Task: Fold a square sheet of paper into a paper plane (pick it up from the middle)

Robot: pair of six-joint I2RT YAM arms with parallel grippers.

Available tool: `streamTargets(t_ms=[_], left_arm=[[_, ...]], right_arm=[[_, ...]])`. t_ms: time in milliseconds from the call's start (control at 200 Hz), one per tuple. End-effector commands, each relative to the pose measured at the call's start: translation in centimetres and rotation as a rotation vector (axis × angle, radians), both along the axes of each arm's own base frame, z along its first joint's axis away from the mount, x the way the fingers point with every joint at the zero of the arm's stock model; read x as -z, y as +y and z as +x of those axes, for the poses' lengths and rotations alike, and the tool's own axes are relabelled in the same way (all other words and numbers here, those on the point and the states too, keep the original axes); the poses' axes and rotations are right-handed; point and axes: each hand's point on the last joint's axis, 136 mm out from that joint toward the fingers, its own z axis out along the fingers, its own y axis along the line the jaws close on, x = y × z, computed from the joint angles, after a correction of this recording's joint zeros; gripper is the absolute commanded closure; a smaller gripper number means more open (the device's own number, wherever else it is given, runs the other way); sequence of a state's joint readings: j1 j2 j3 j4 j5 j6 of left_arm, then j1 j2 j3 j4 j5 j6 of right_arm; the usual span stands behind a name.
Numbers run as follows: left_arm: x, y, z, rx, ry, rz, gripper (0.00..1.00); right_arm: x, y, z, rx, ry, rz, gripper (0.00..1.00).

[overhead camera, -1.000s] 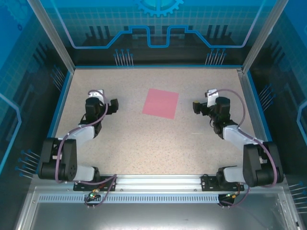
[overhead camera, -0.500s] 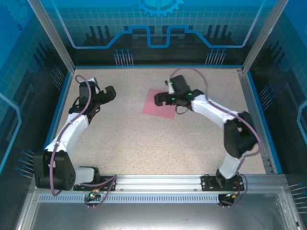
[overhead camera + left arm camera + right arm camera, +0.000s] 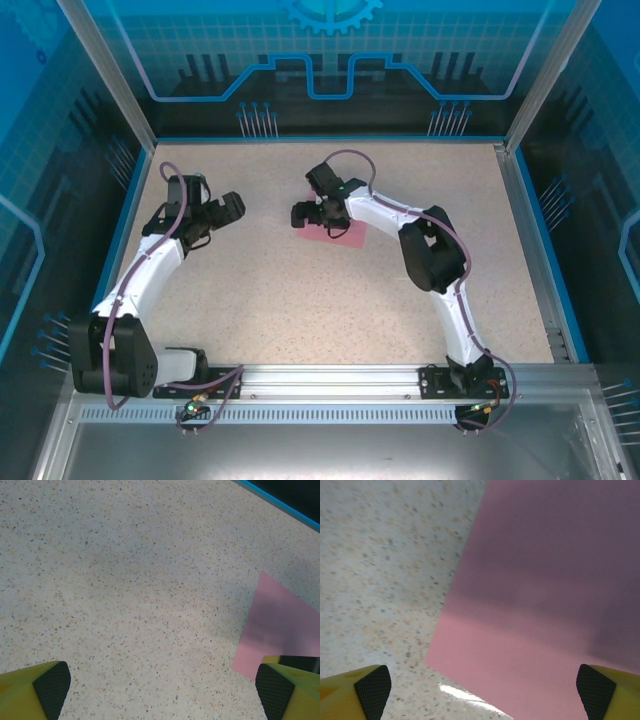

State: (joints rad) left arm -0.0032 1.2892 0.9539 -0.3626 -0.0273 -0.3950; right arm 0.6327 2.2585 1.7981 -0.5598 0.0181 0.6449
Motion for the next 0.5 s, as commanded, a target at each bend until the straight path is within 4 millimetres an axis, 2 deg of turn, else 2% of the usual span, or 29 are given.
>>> streamTargets(t_ms=[0, 90, 240, 390, 490], left_arm=[[-0.7, -0.7, 0.2, 0.019, 0.002, -0.03, 0.02], [-0.5, -0.7, 0.2, 0.021, 0.009, -0.03, 0.01], [-0.3, -1.0, 0.5, 0.029, 0.024, -0.042, 0.02], [-0.3, -1.0, 0.5, 0.026, 0.032, -0.047, 0.02], [-0.2, -1.1, 0.5, 0.019, 0.04, -0.06, 0.02]], right_arm=[[1.7, -0.5, -1.5, 0.024, 0.09, -0.045, 0.01], [2.5, -1.5, -2.6, 0.016, 0.117, -0.079, 0.0], [3.9, -4.1, -5.8, 0.003, 0.191, -0.102, 0.01], [4.6, -7.4, -10.6, -0.002, 0.283, -0.127, 0.0], [4.8, -9.9, -14.9, 0.002, 0.344, -0.143, 0.01]])
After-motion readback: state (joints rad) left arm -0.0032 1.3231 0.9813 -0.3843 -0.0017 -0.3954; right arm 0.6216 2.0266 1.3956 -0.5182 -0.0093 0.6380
